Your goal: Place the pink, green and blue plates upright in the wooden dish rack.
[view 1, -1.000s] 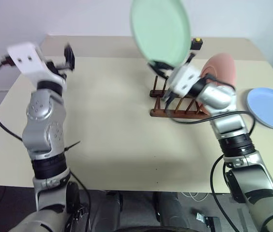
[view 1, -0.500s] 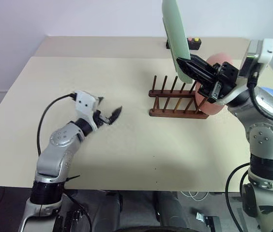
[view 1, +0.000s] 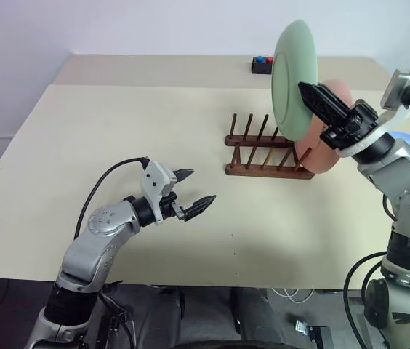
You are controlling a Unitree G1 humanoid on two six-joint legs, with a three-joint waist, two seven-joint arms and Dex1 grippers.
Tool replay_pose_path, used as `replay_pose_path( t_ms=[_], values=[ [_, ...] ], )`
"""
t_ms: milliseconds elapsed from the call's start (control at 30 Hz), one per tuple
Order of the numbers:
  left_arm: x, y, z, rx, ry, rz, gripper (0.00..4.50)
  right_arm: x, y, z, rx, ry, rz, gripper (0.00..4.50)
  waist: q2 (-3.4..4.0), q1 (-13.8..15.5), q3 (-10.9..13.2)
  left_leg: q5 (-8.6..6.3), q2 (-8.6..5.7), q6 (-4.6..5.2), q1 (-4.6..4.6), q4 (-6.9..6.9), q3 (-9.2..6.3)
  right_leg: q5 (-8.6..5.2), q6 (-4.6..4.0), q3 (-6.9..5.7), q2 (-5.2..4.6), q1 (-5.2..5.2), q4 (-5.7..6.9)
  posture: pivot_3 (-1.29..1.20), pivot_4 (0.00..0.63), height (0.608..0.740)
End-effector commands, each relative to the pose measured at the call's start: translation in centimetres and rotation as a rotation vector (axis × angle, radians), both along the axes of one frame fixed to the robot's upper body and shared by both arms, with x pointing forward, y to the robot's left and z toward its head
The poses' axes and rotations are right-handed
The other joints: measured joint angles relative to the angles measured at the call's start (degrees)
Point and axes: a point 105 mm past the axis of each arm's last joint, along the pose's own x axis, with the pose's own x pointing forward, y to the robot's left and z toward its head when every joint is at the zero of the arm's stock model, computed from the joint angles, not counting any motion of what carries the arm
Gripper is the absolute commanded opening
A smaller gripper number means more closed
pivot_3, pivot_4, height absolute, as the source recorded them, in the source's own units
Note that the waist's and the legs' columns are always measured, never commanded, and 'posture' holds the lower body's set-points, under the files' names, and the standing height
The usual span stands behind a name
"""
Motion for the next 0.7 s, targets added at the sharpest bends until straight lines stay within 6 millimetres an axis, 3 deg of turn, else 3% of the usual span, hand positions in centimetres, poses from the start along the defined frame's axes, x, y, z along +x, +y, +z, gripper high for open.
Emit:
replay_pose_path(
  t_ms=[33,300,667,700],
  values=[
    [-0.7,-0.5,1.1,-0.021,-0.044,-0.030,4.47,-0.2,-0.2,0.9,0.032,-0.012,0.014,0.00,0.00,0.0,0.0,0.00,0.00,0.00,0.00,0.00,0.00,0.00,0.00,0.00,0.00,0.00,0.00,0.00,0.150,0.734],
    [-0.8,-0.7,0.9,-0.030,-0.041,-0.027,4.47,1.4,-1.2,0.3,0.085,0.093,-0.024,0.00,0.01,0.0,0.0,0.00,0.00,0.00,0.00,0.00,0.00,0.00,0.00,0.00,0.00,0.00,0.00,0.00,0.150,0.734],
    [-0.7,-0.9,0.8,-0.030,-0.043,-0.025,4.47,1.7,-1.3,-0.2,0.123,0.140,-0.018,0.00,0.02,0.1,0.0,0.00,0.00,0.00,-0.01,0.01,0.00,0.00,0.00,0.00,0.00,0.00,-0.01,0.00,0.150,0.734],
    [-0.7,-0.9,0.8,-0.030,-0.043,-0.024,4.49,1.7,-1.3,-0.2,0.124,0.140,-0.019,0.32,0.02,0.1,0.0,0.00,0.00,0.01,-0.01,0.01,0.00,0.00,0.00,0.00,0.00,0.00,-0.01,0.00,0.150,0.734]
  ],
)
